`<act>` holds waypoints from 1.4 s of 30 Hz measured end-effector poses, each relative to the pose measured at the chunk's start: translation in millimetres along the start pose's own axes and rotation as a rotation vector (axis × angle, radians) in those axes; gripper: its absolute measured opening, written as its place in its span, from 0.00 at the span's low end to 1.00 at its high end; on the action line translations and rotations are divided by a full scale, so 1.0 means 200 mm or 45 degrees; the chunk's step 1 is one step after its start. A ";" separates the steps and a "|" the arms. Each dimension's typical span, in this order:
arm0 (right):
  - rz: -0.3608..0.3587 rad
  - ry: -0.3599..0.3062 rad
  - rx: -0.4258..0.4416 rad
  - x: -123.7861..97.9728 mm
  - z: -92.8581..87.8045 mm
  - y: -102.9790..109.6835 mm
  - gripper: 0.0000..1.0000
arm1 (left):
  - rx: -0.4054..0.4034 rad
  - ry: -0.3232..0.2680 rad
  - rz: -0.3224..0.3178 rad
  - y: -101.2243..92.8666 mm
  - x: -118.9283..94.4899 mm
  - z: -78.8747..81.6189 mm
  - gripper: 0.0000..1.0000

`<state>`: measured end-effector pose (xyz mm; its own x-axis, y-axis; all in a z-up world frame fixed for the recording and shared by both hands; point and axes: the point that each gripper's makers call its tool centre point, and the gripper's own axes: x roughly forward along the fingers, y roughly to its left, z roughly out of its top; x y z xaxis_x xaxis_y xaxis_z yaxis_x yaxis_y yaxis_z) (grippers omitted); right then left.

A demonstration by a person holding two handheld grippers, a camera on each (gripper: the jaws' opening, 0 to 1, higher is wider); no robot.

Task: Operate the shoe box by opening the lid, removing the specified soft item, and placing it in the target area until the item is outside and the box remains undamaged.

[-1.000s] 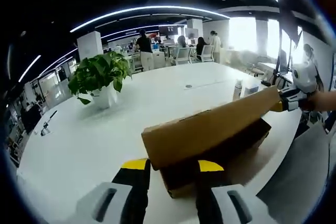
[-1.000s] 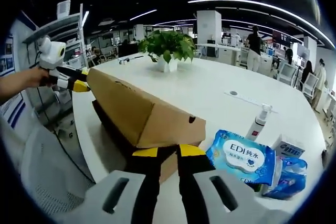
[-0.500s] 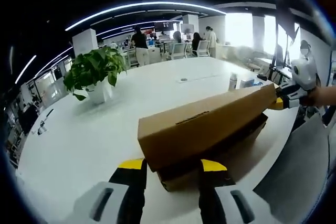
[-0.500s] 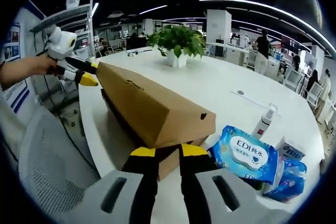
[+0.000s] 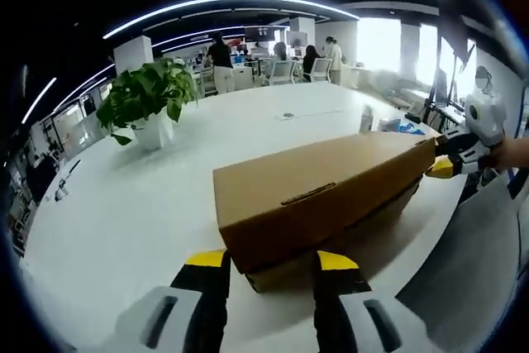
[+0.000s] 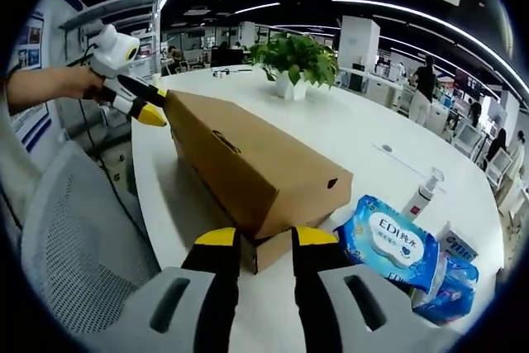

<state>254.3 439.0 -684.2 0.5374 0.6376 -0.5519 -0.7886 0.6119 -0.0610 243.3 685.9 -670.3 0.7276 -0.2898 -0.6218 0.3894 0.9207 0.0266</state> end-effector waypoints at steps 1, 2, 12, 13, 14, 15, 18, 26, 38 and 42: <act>0.003 0.001 -0.002 0.00 0.00 0.00 0.24 | -0.001 0.002 -0.001 0.00 0.00 -0.01 0.40; 0.006 0.003 -0.005 0.00 -0.01 0.01 0.25 | -0.004 0.003 -0.001 0.00 0.01 -0.01 0.40; 0.029 0.036 0.050 0.03 -0.04 0.02 0.27 | -0.040 0.024 -0.005 0.01 0.05 -0.06 0.40; 0.035 0.042 0.064 0.04 -0.05 0.02 0.27 | -0.043 0.025 -0.005 0.01 0.05 -0.07 0.40; 0.036 0.045 0.071 0.04 -0.05 0.02 0.27 | -0.047 0.029 -0.005 0.01 0.06 -0.07 0.40; 0.039 0.048 0.086 0.04 -0.05 0.02 0.27 | -0.052 0.031 -0.005 0.01 0.06 -0.08 0.40; 0.046 0.057 0.124 0.06 -0.07 0.02 0.27 | -0.063 0.042 -0.005 0.01 0.08 -0.10 0.40; 0.048 0.105 0.115 0.10 -0.11 0.03 0.26 | -0.071 0.081 -0.012 0.01 0.12 -0.14 0.40; 0.035 0.167 0.035 0.13 -0.17 0.02 0.25 | -0.079 0.134 -0.018 0.00 0.16 -0.19 0.38; 0.030 0.172 0.024 0.14 -0.18 0.02 0.24 | -0.086 0.145 -0.015 0.00 0.17 -0.20 0.38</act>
<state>255.9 442.7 -730.8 0.4728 0.5834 -0.6603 -0.7938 0.6073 -0.0318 245.9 685.8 -722.8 0.6529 -0.2727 -0.7067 0.3559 0.9340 -0.0316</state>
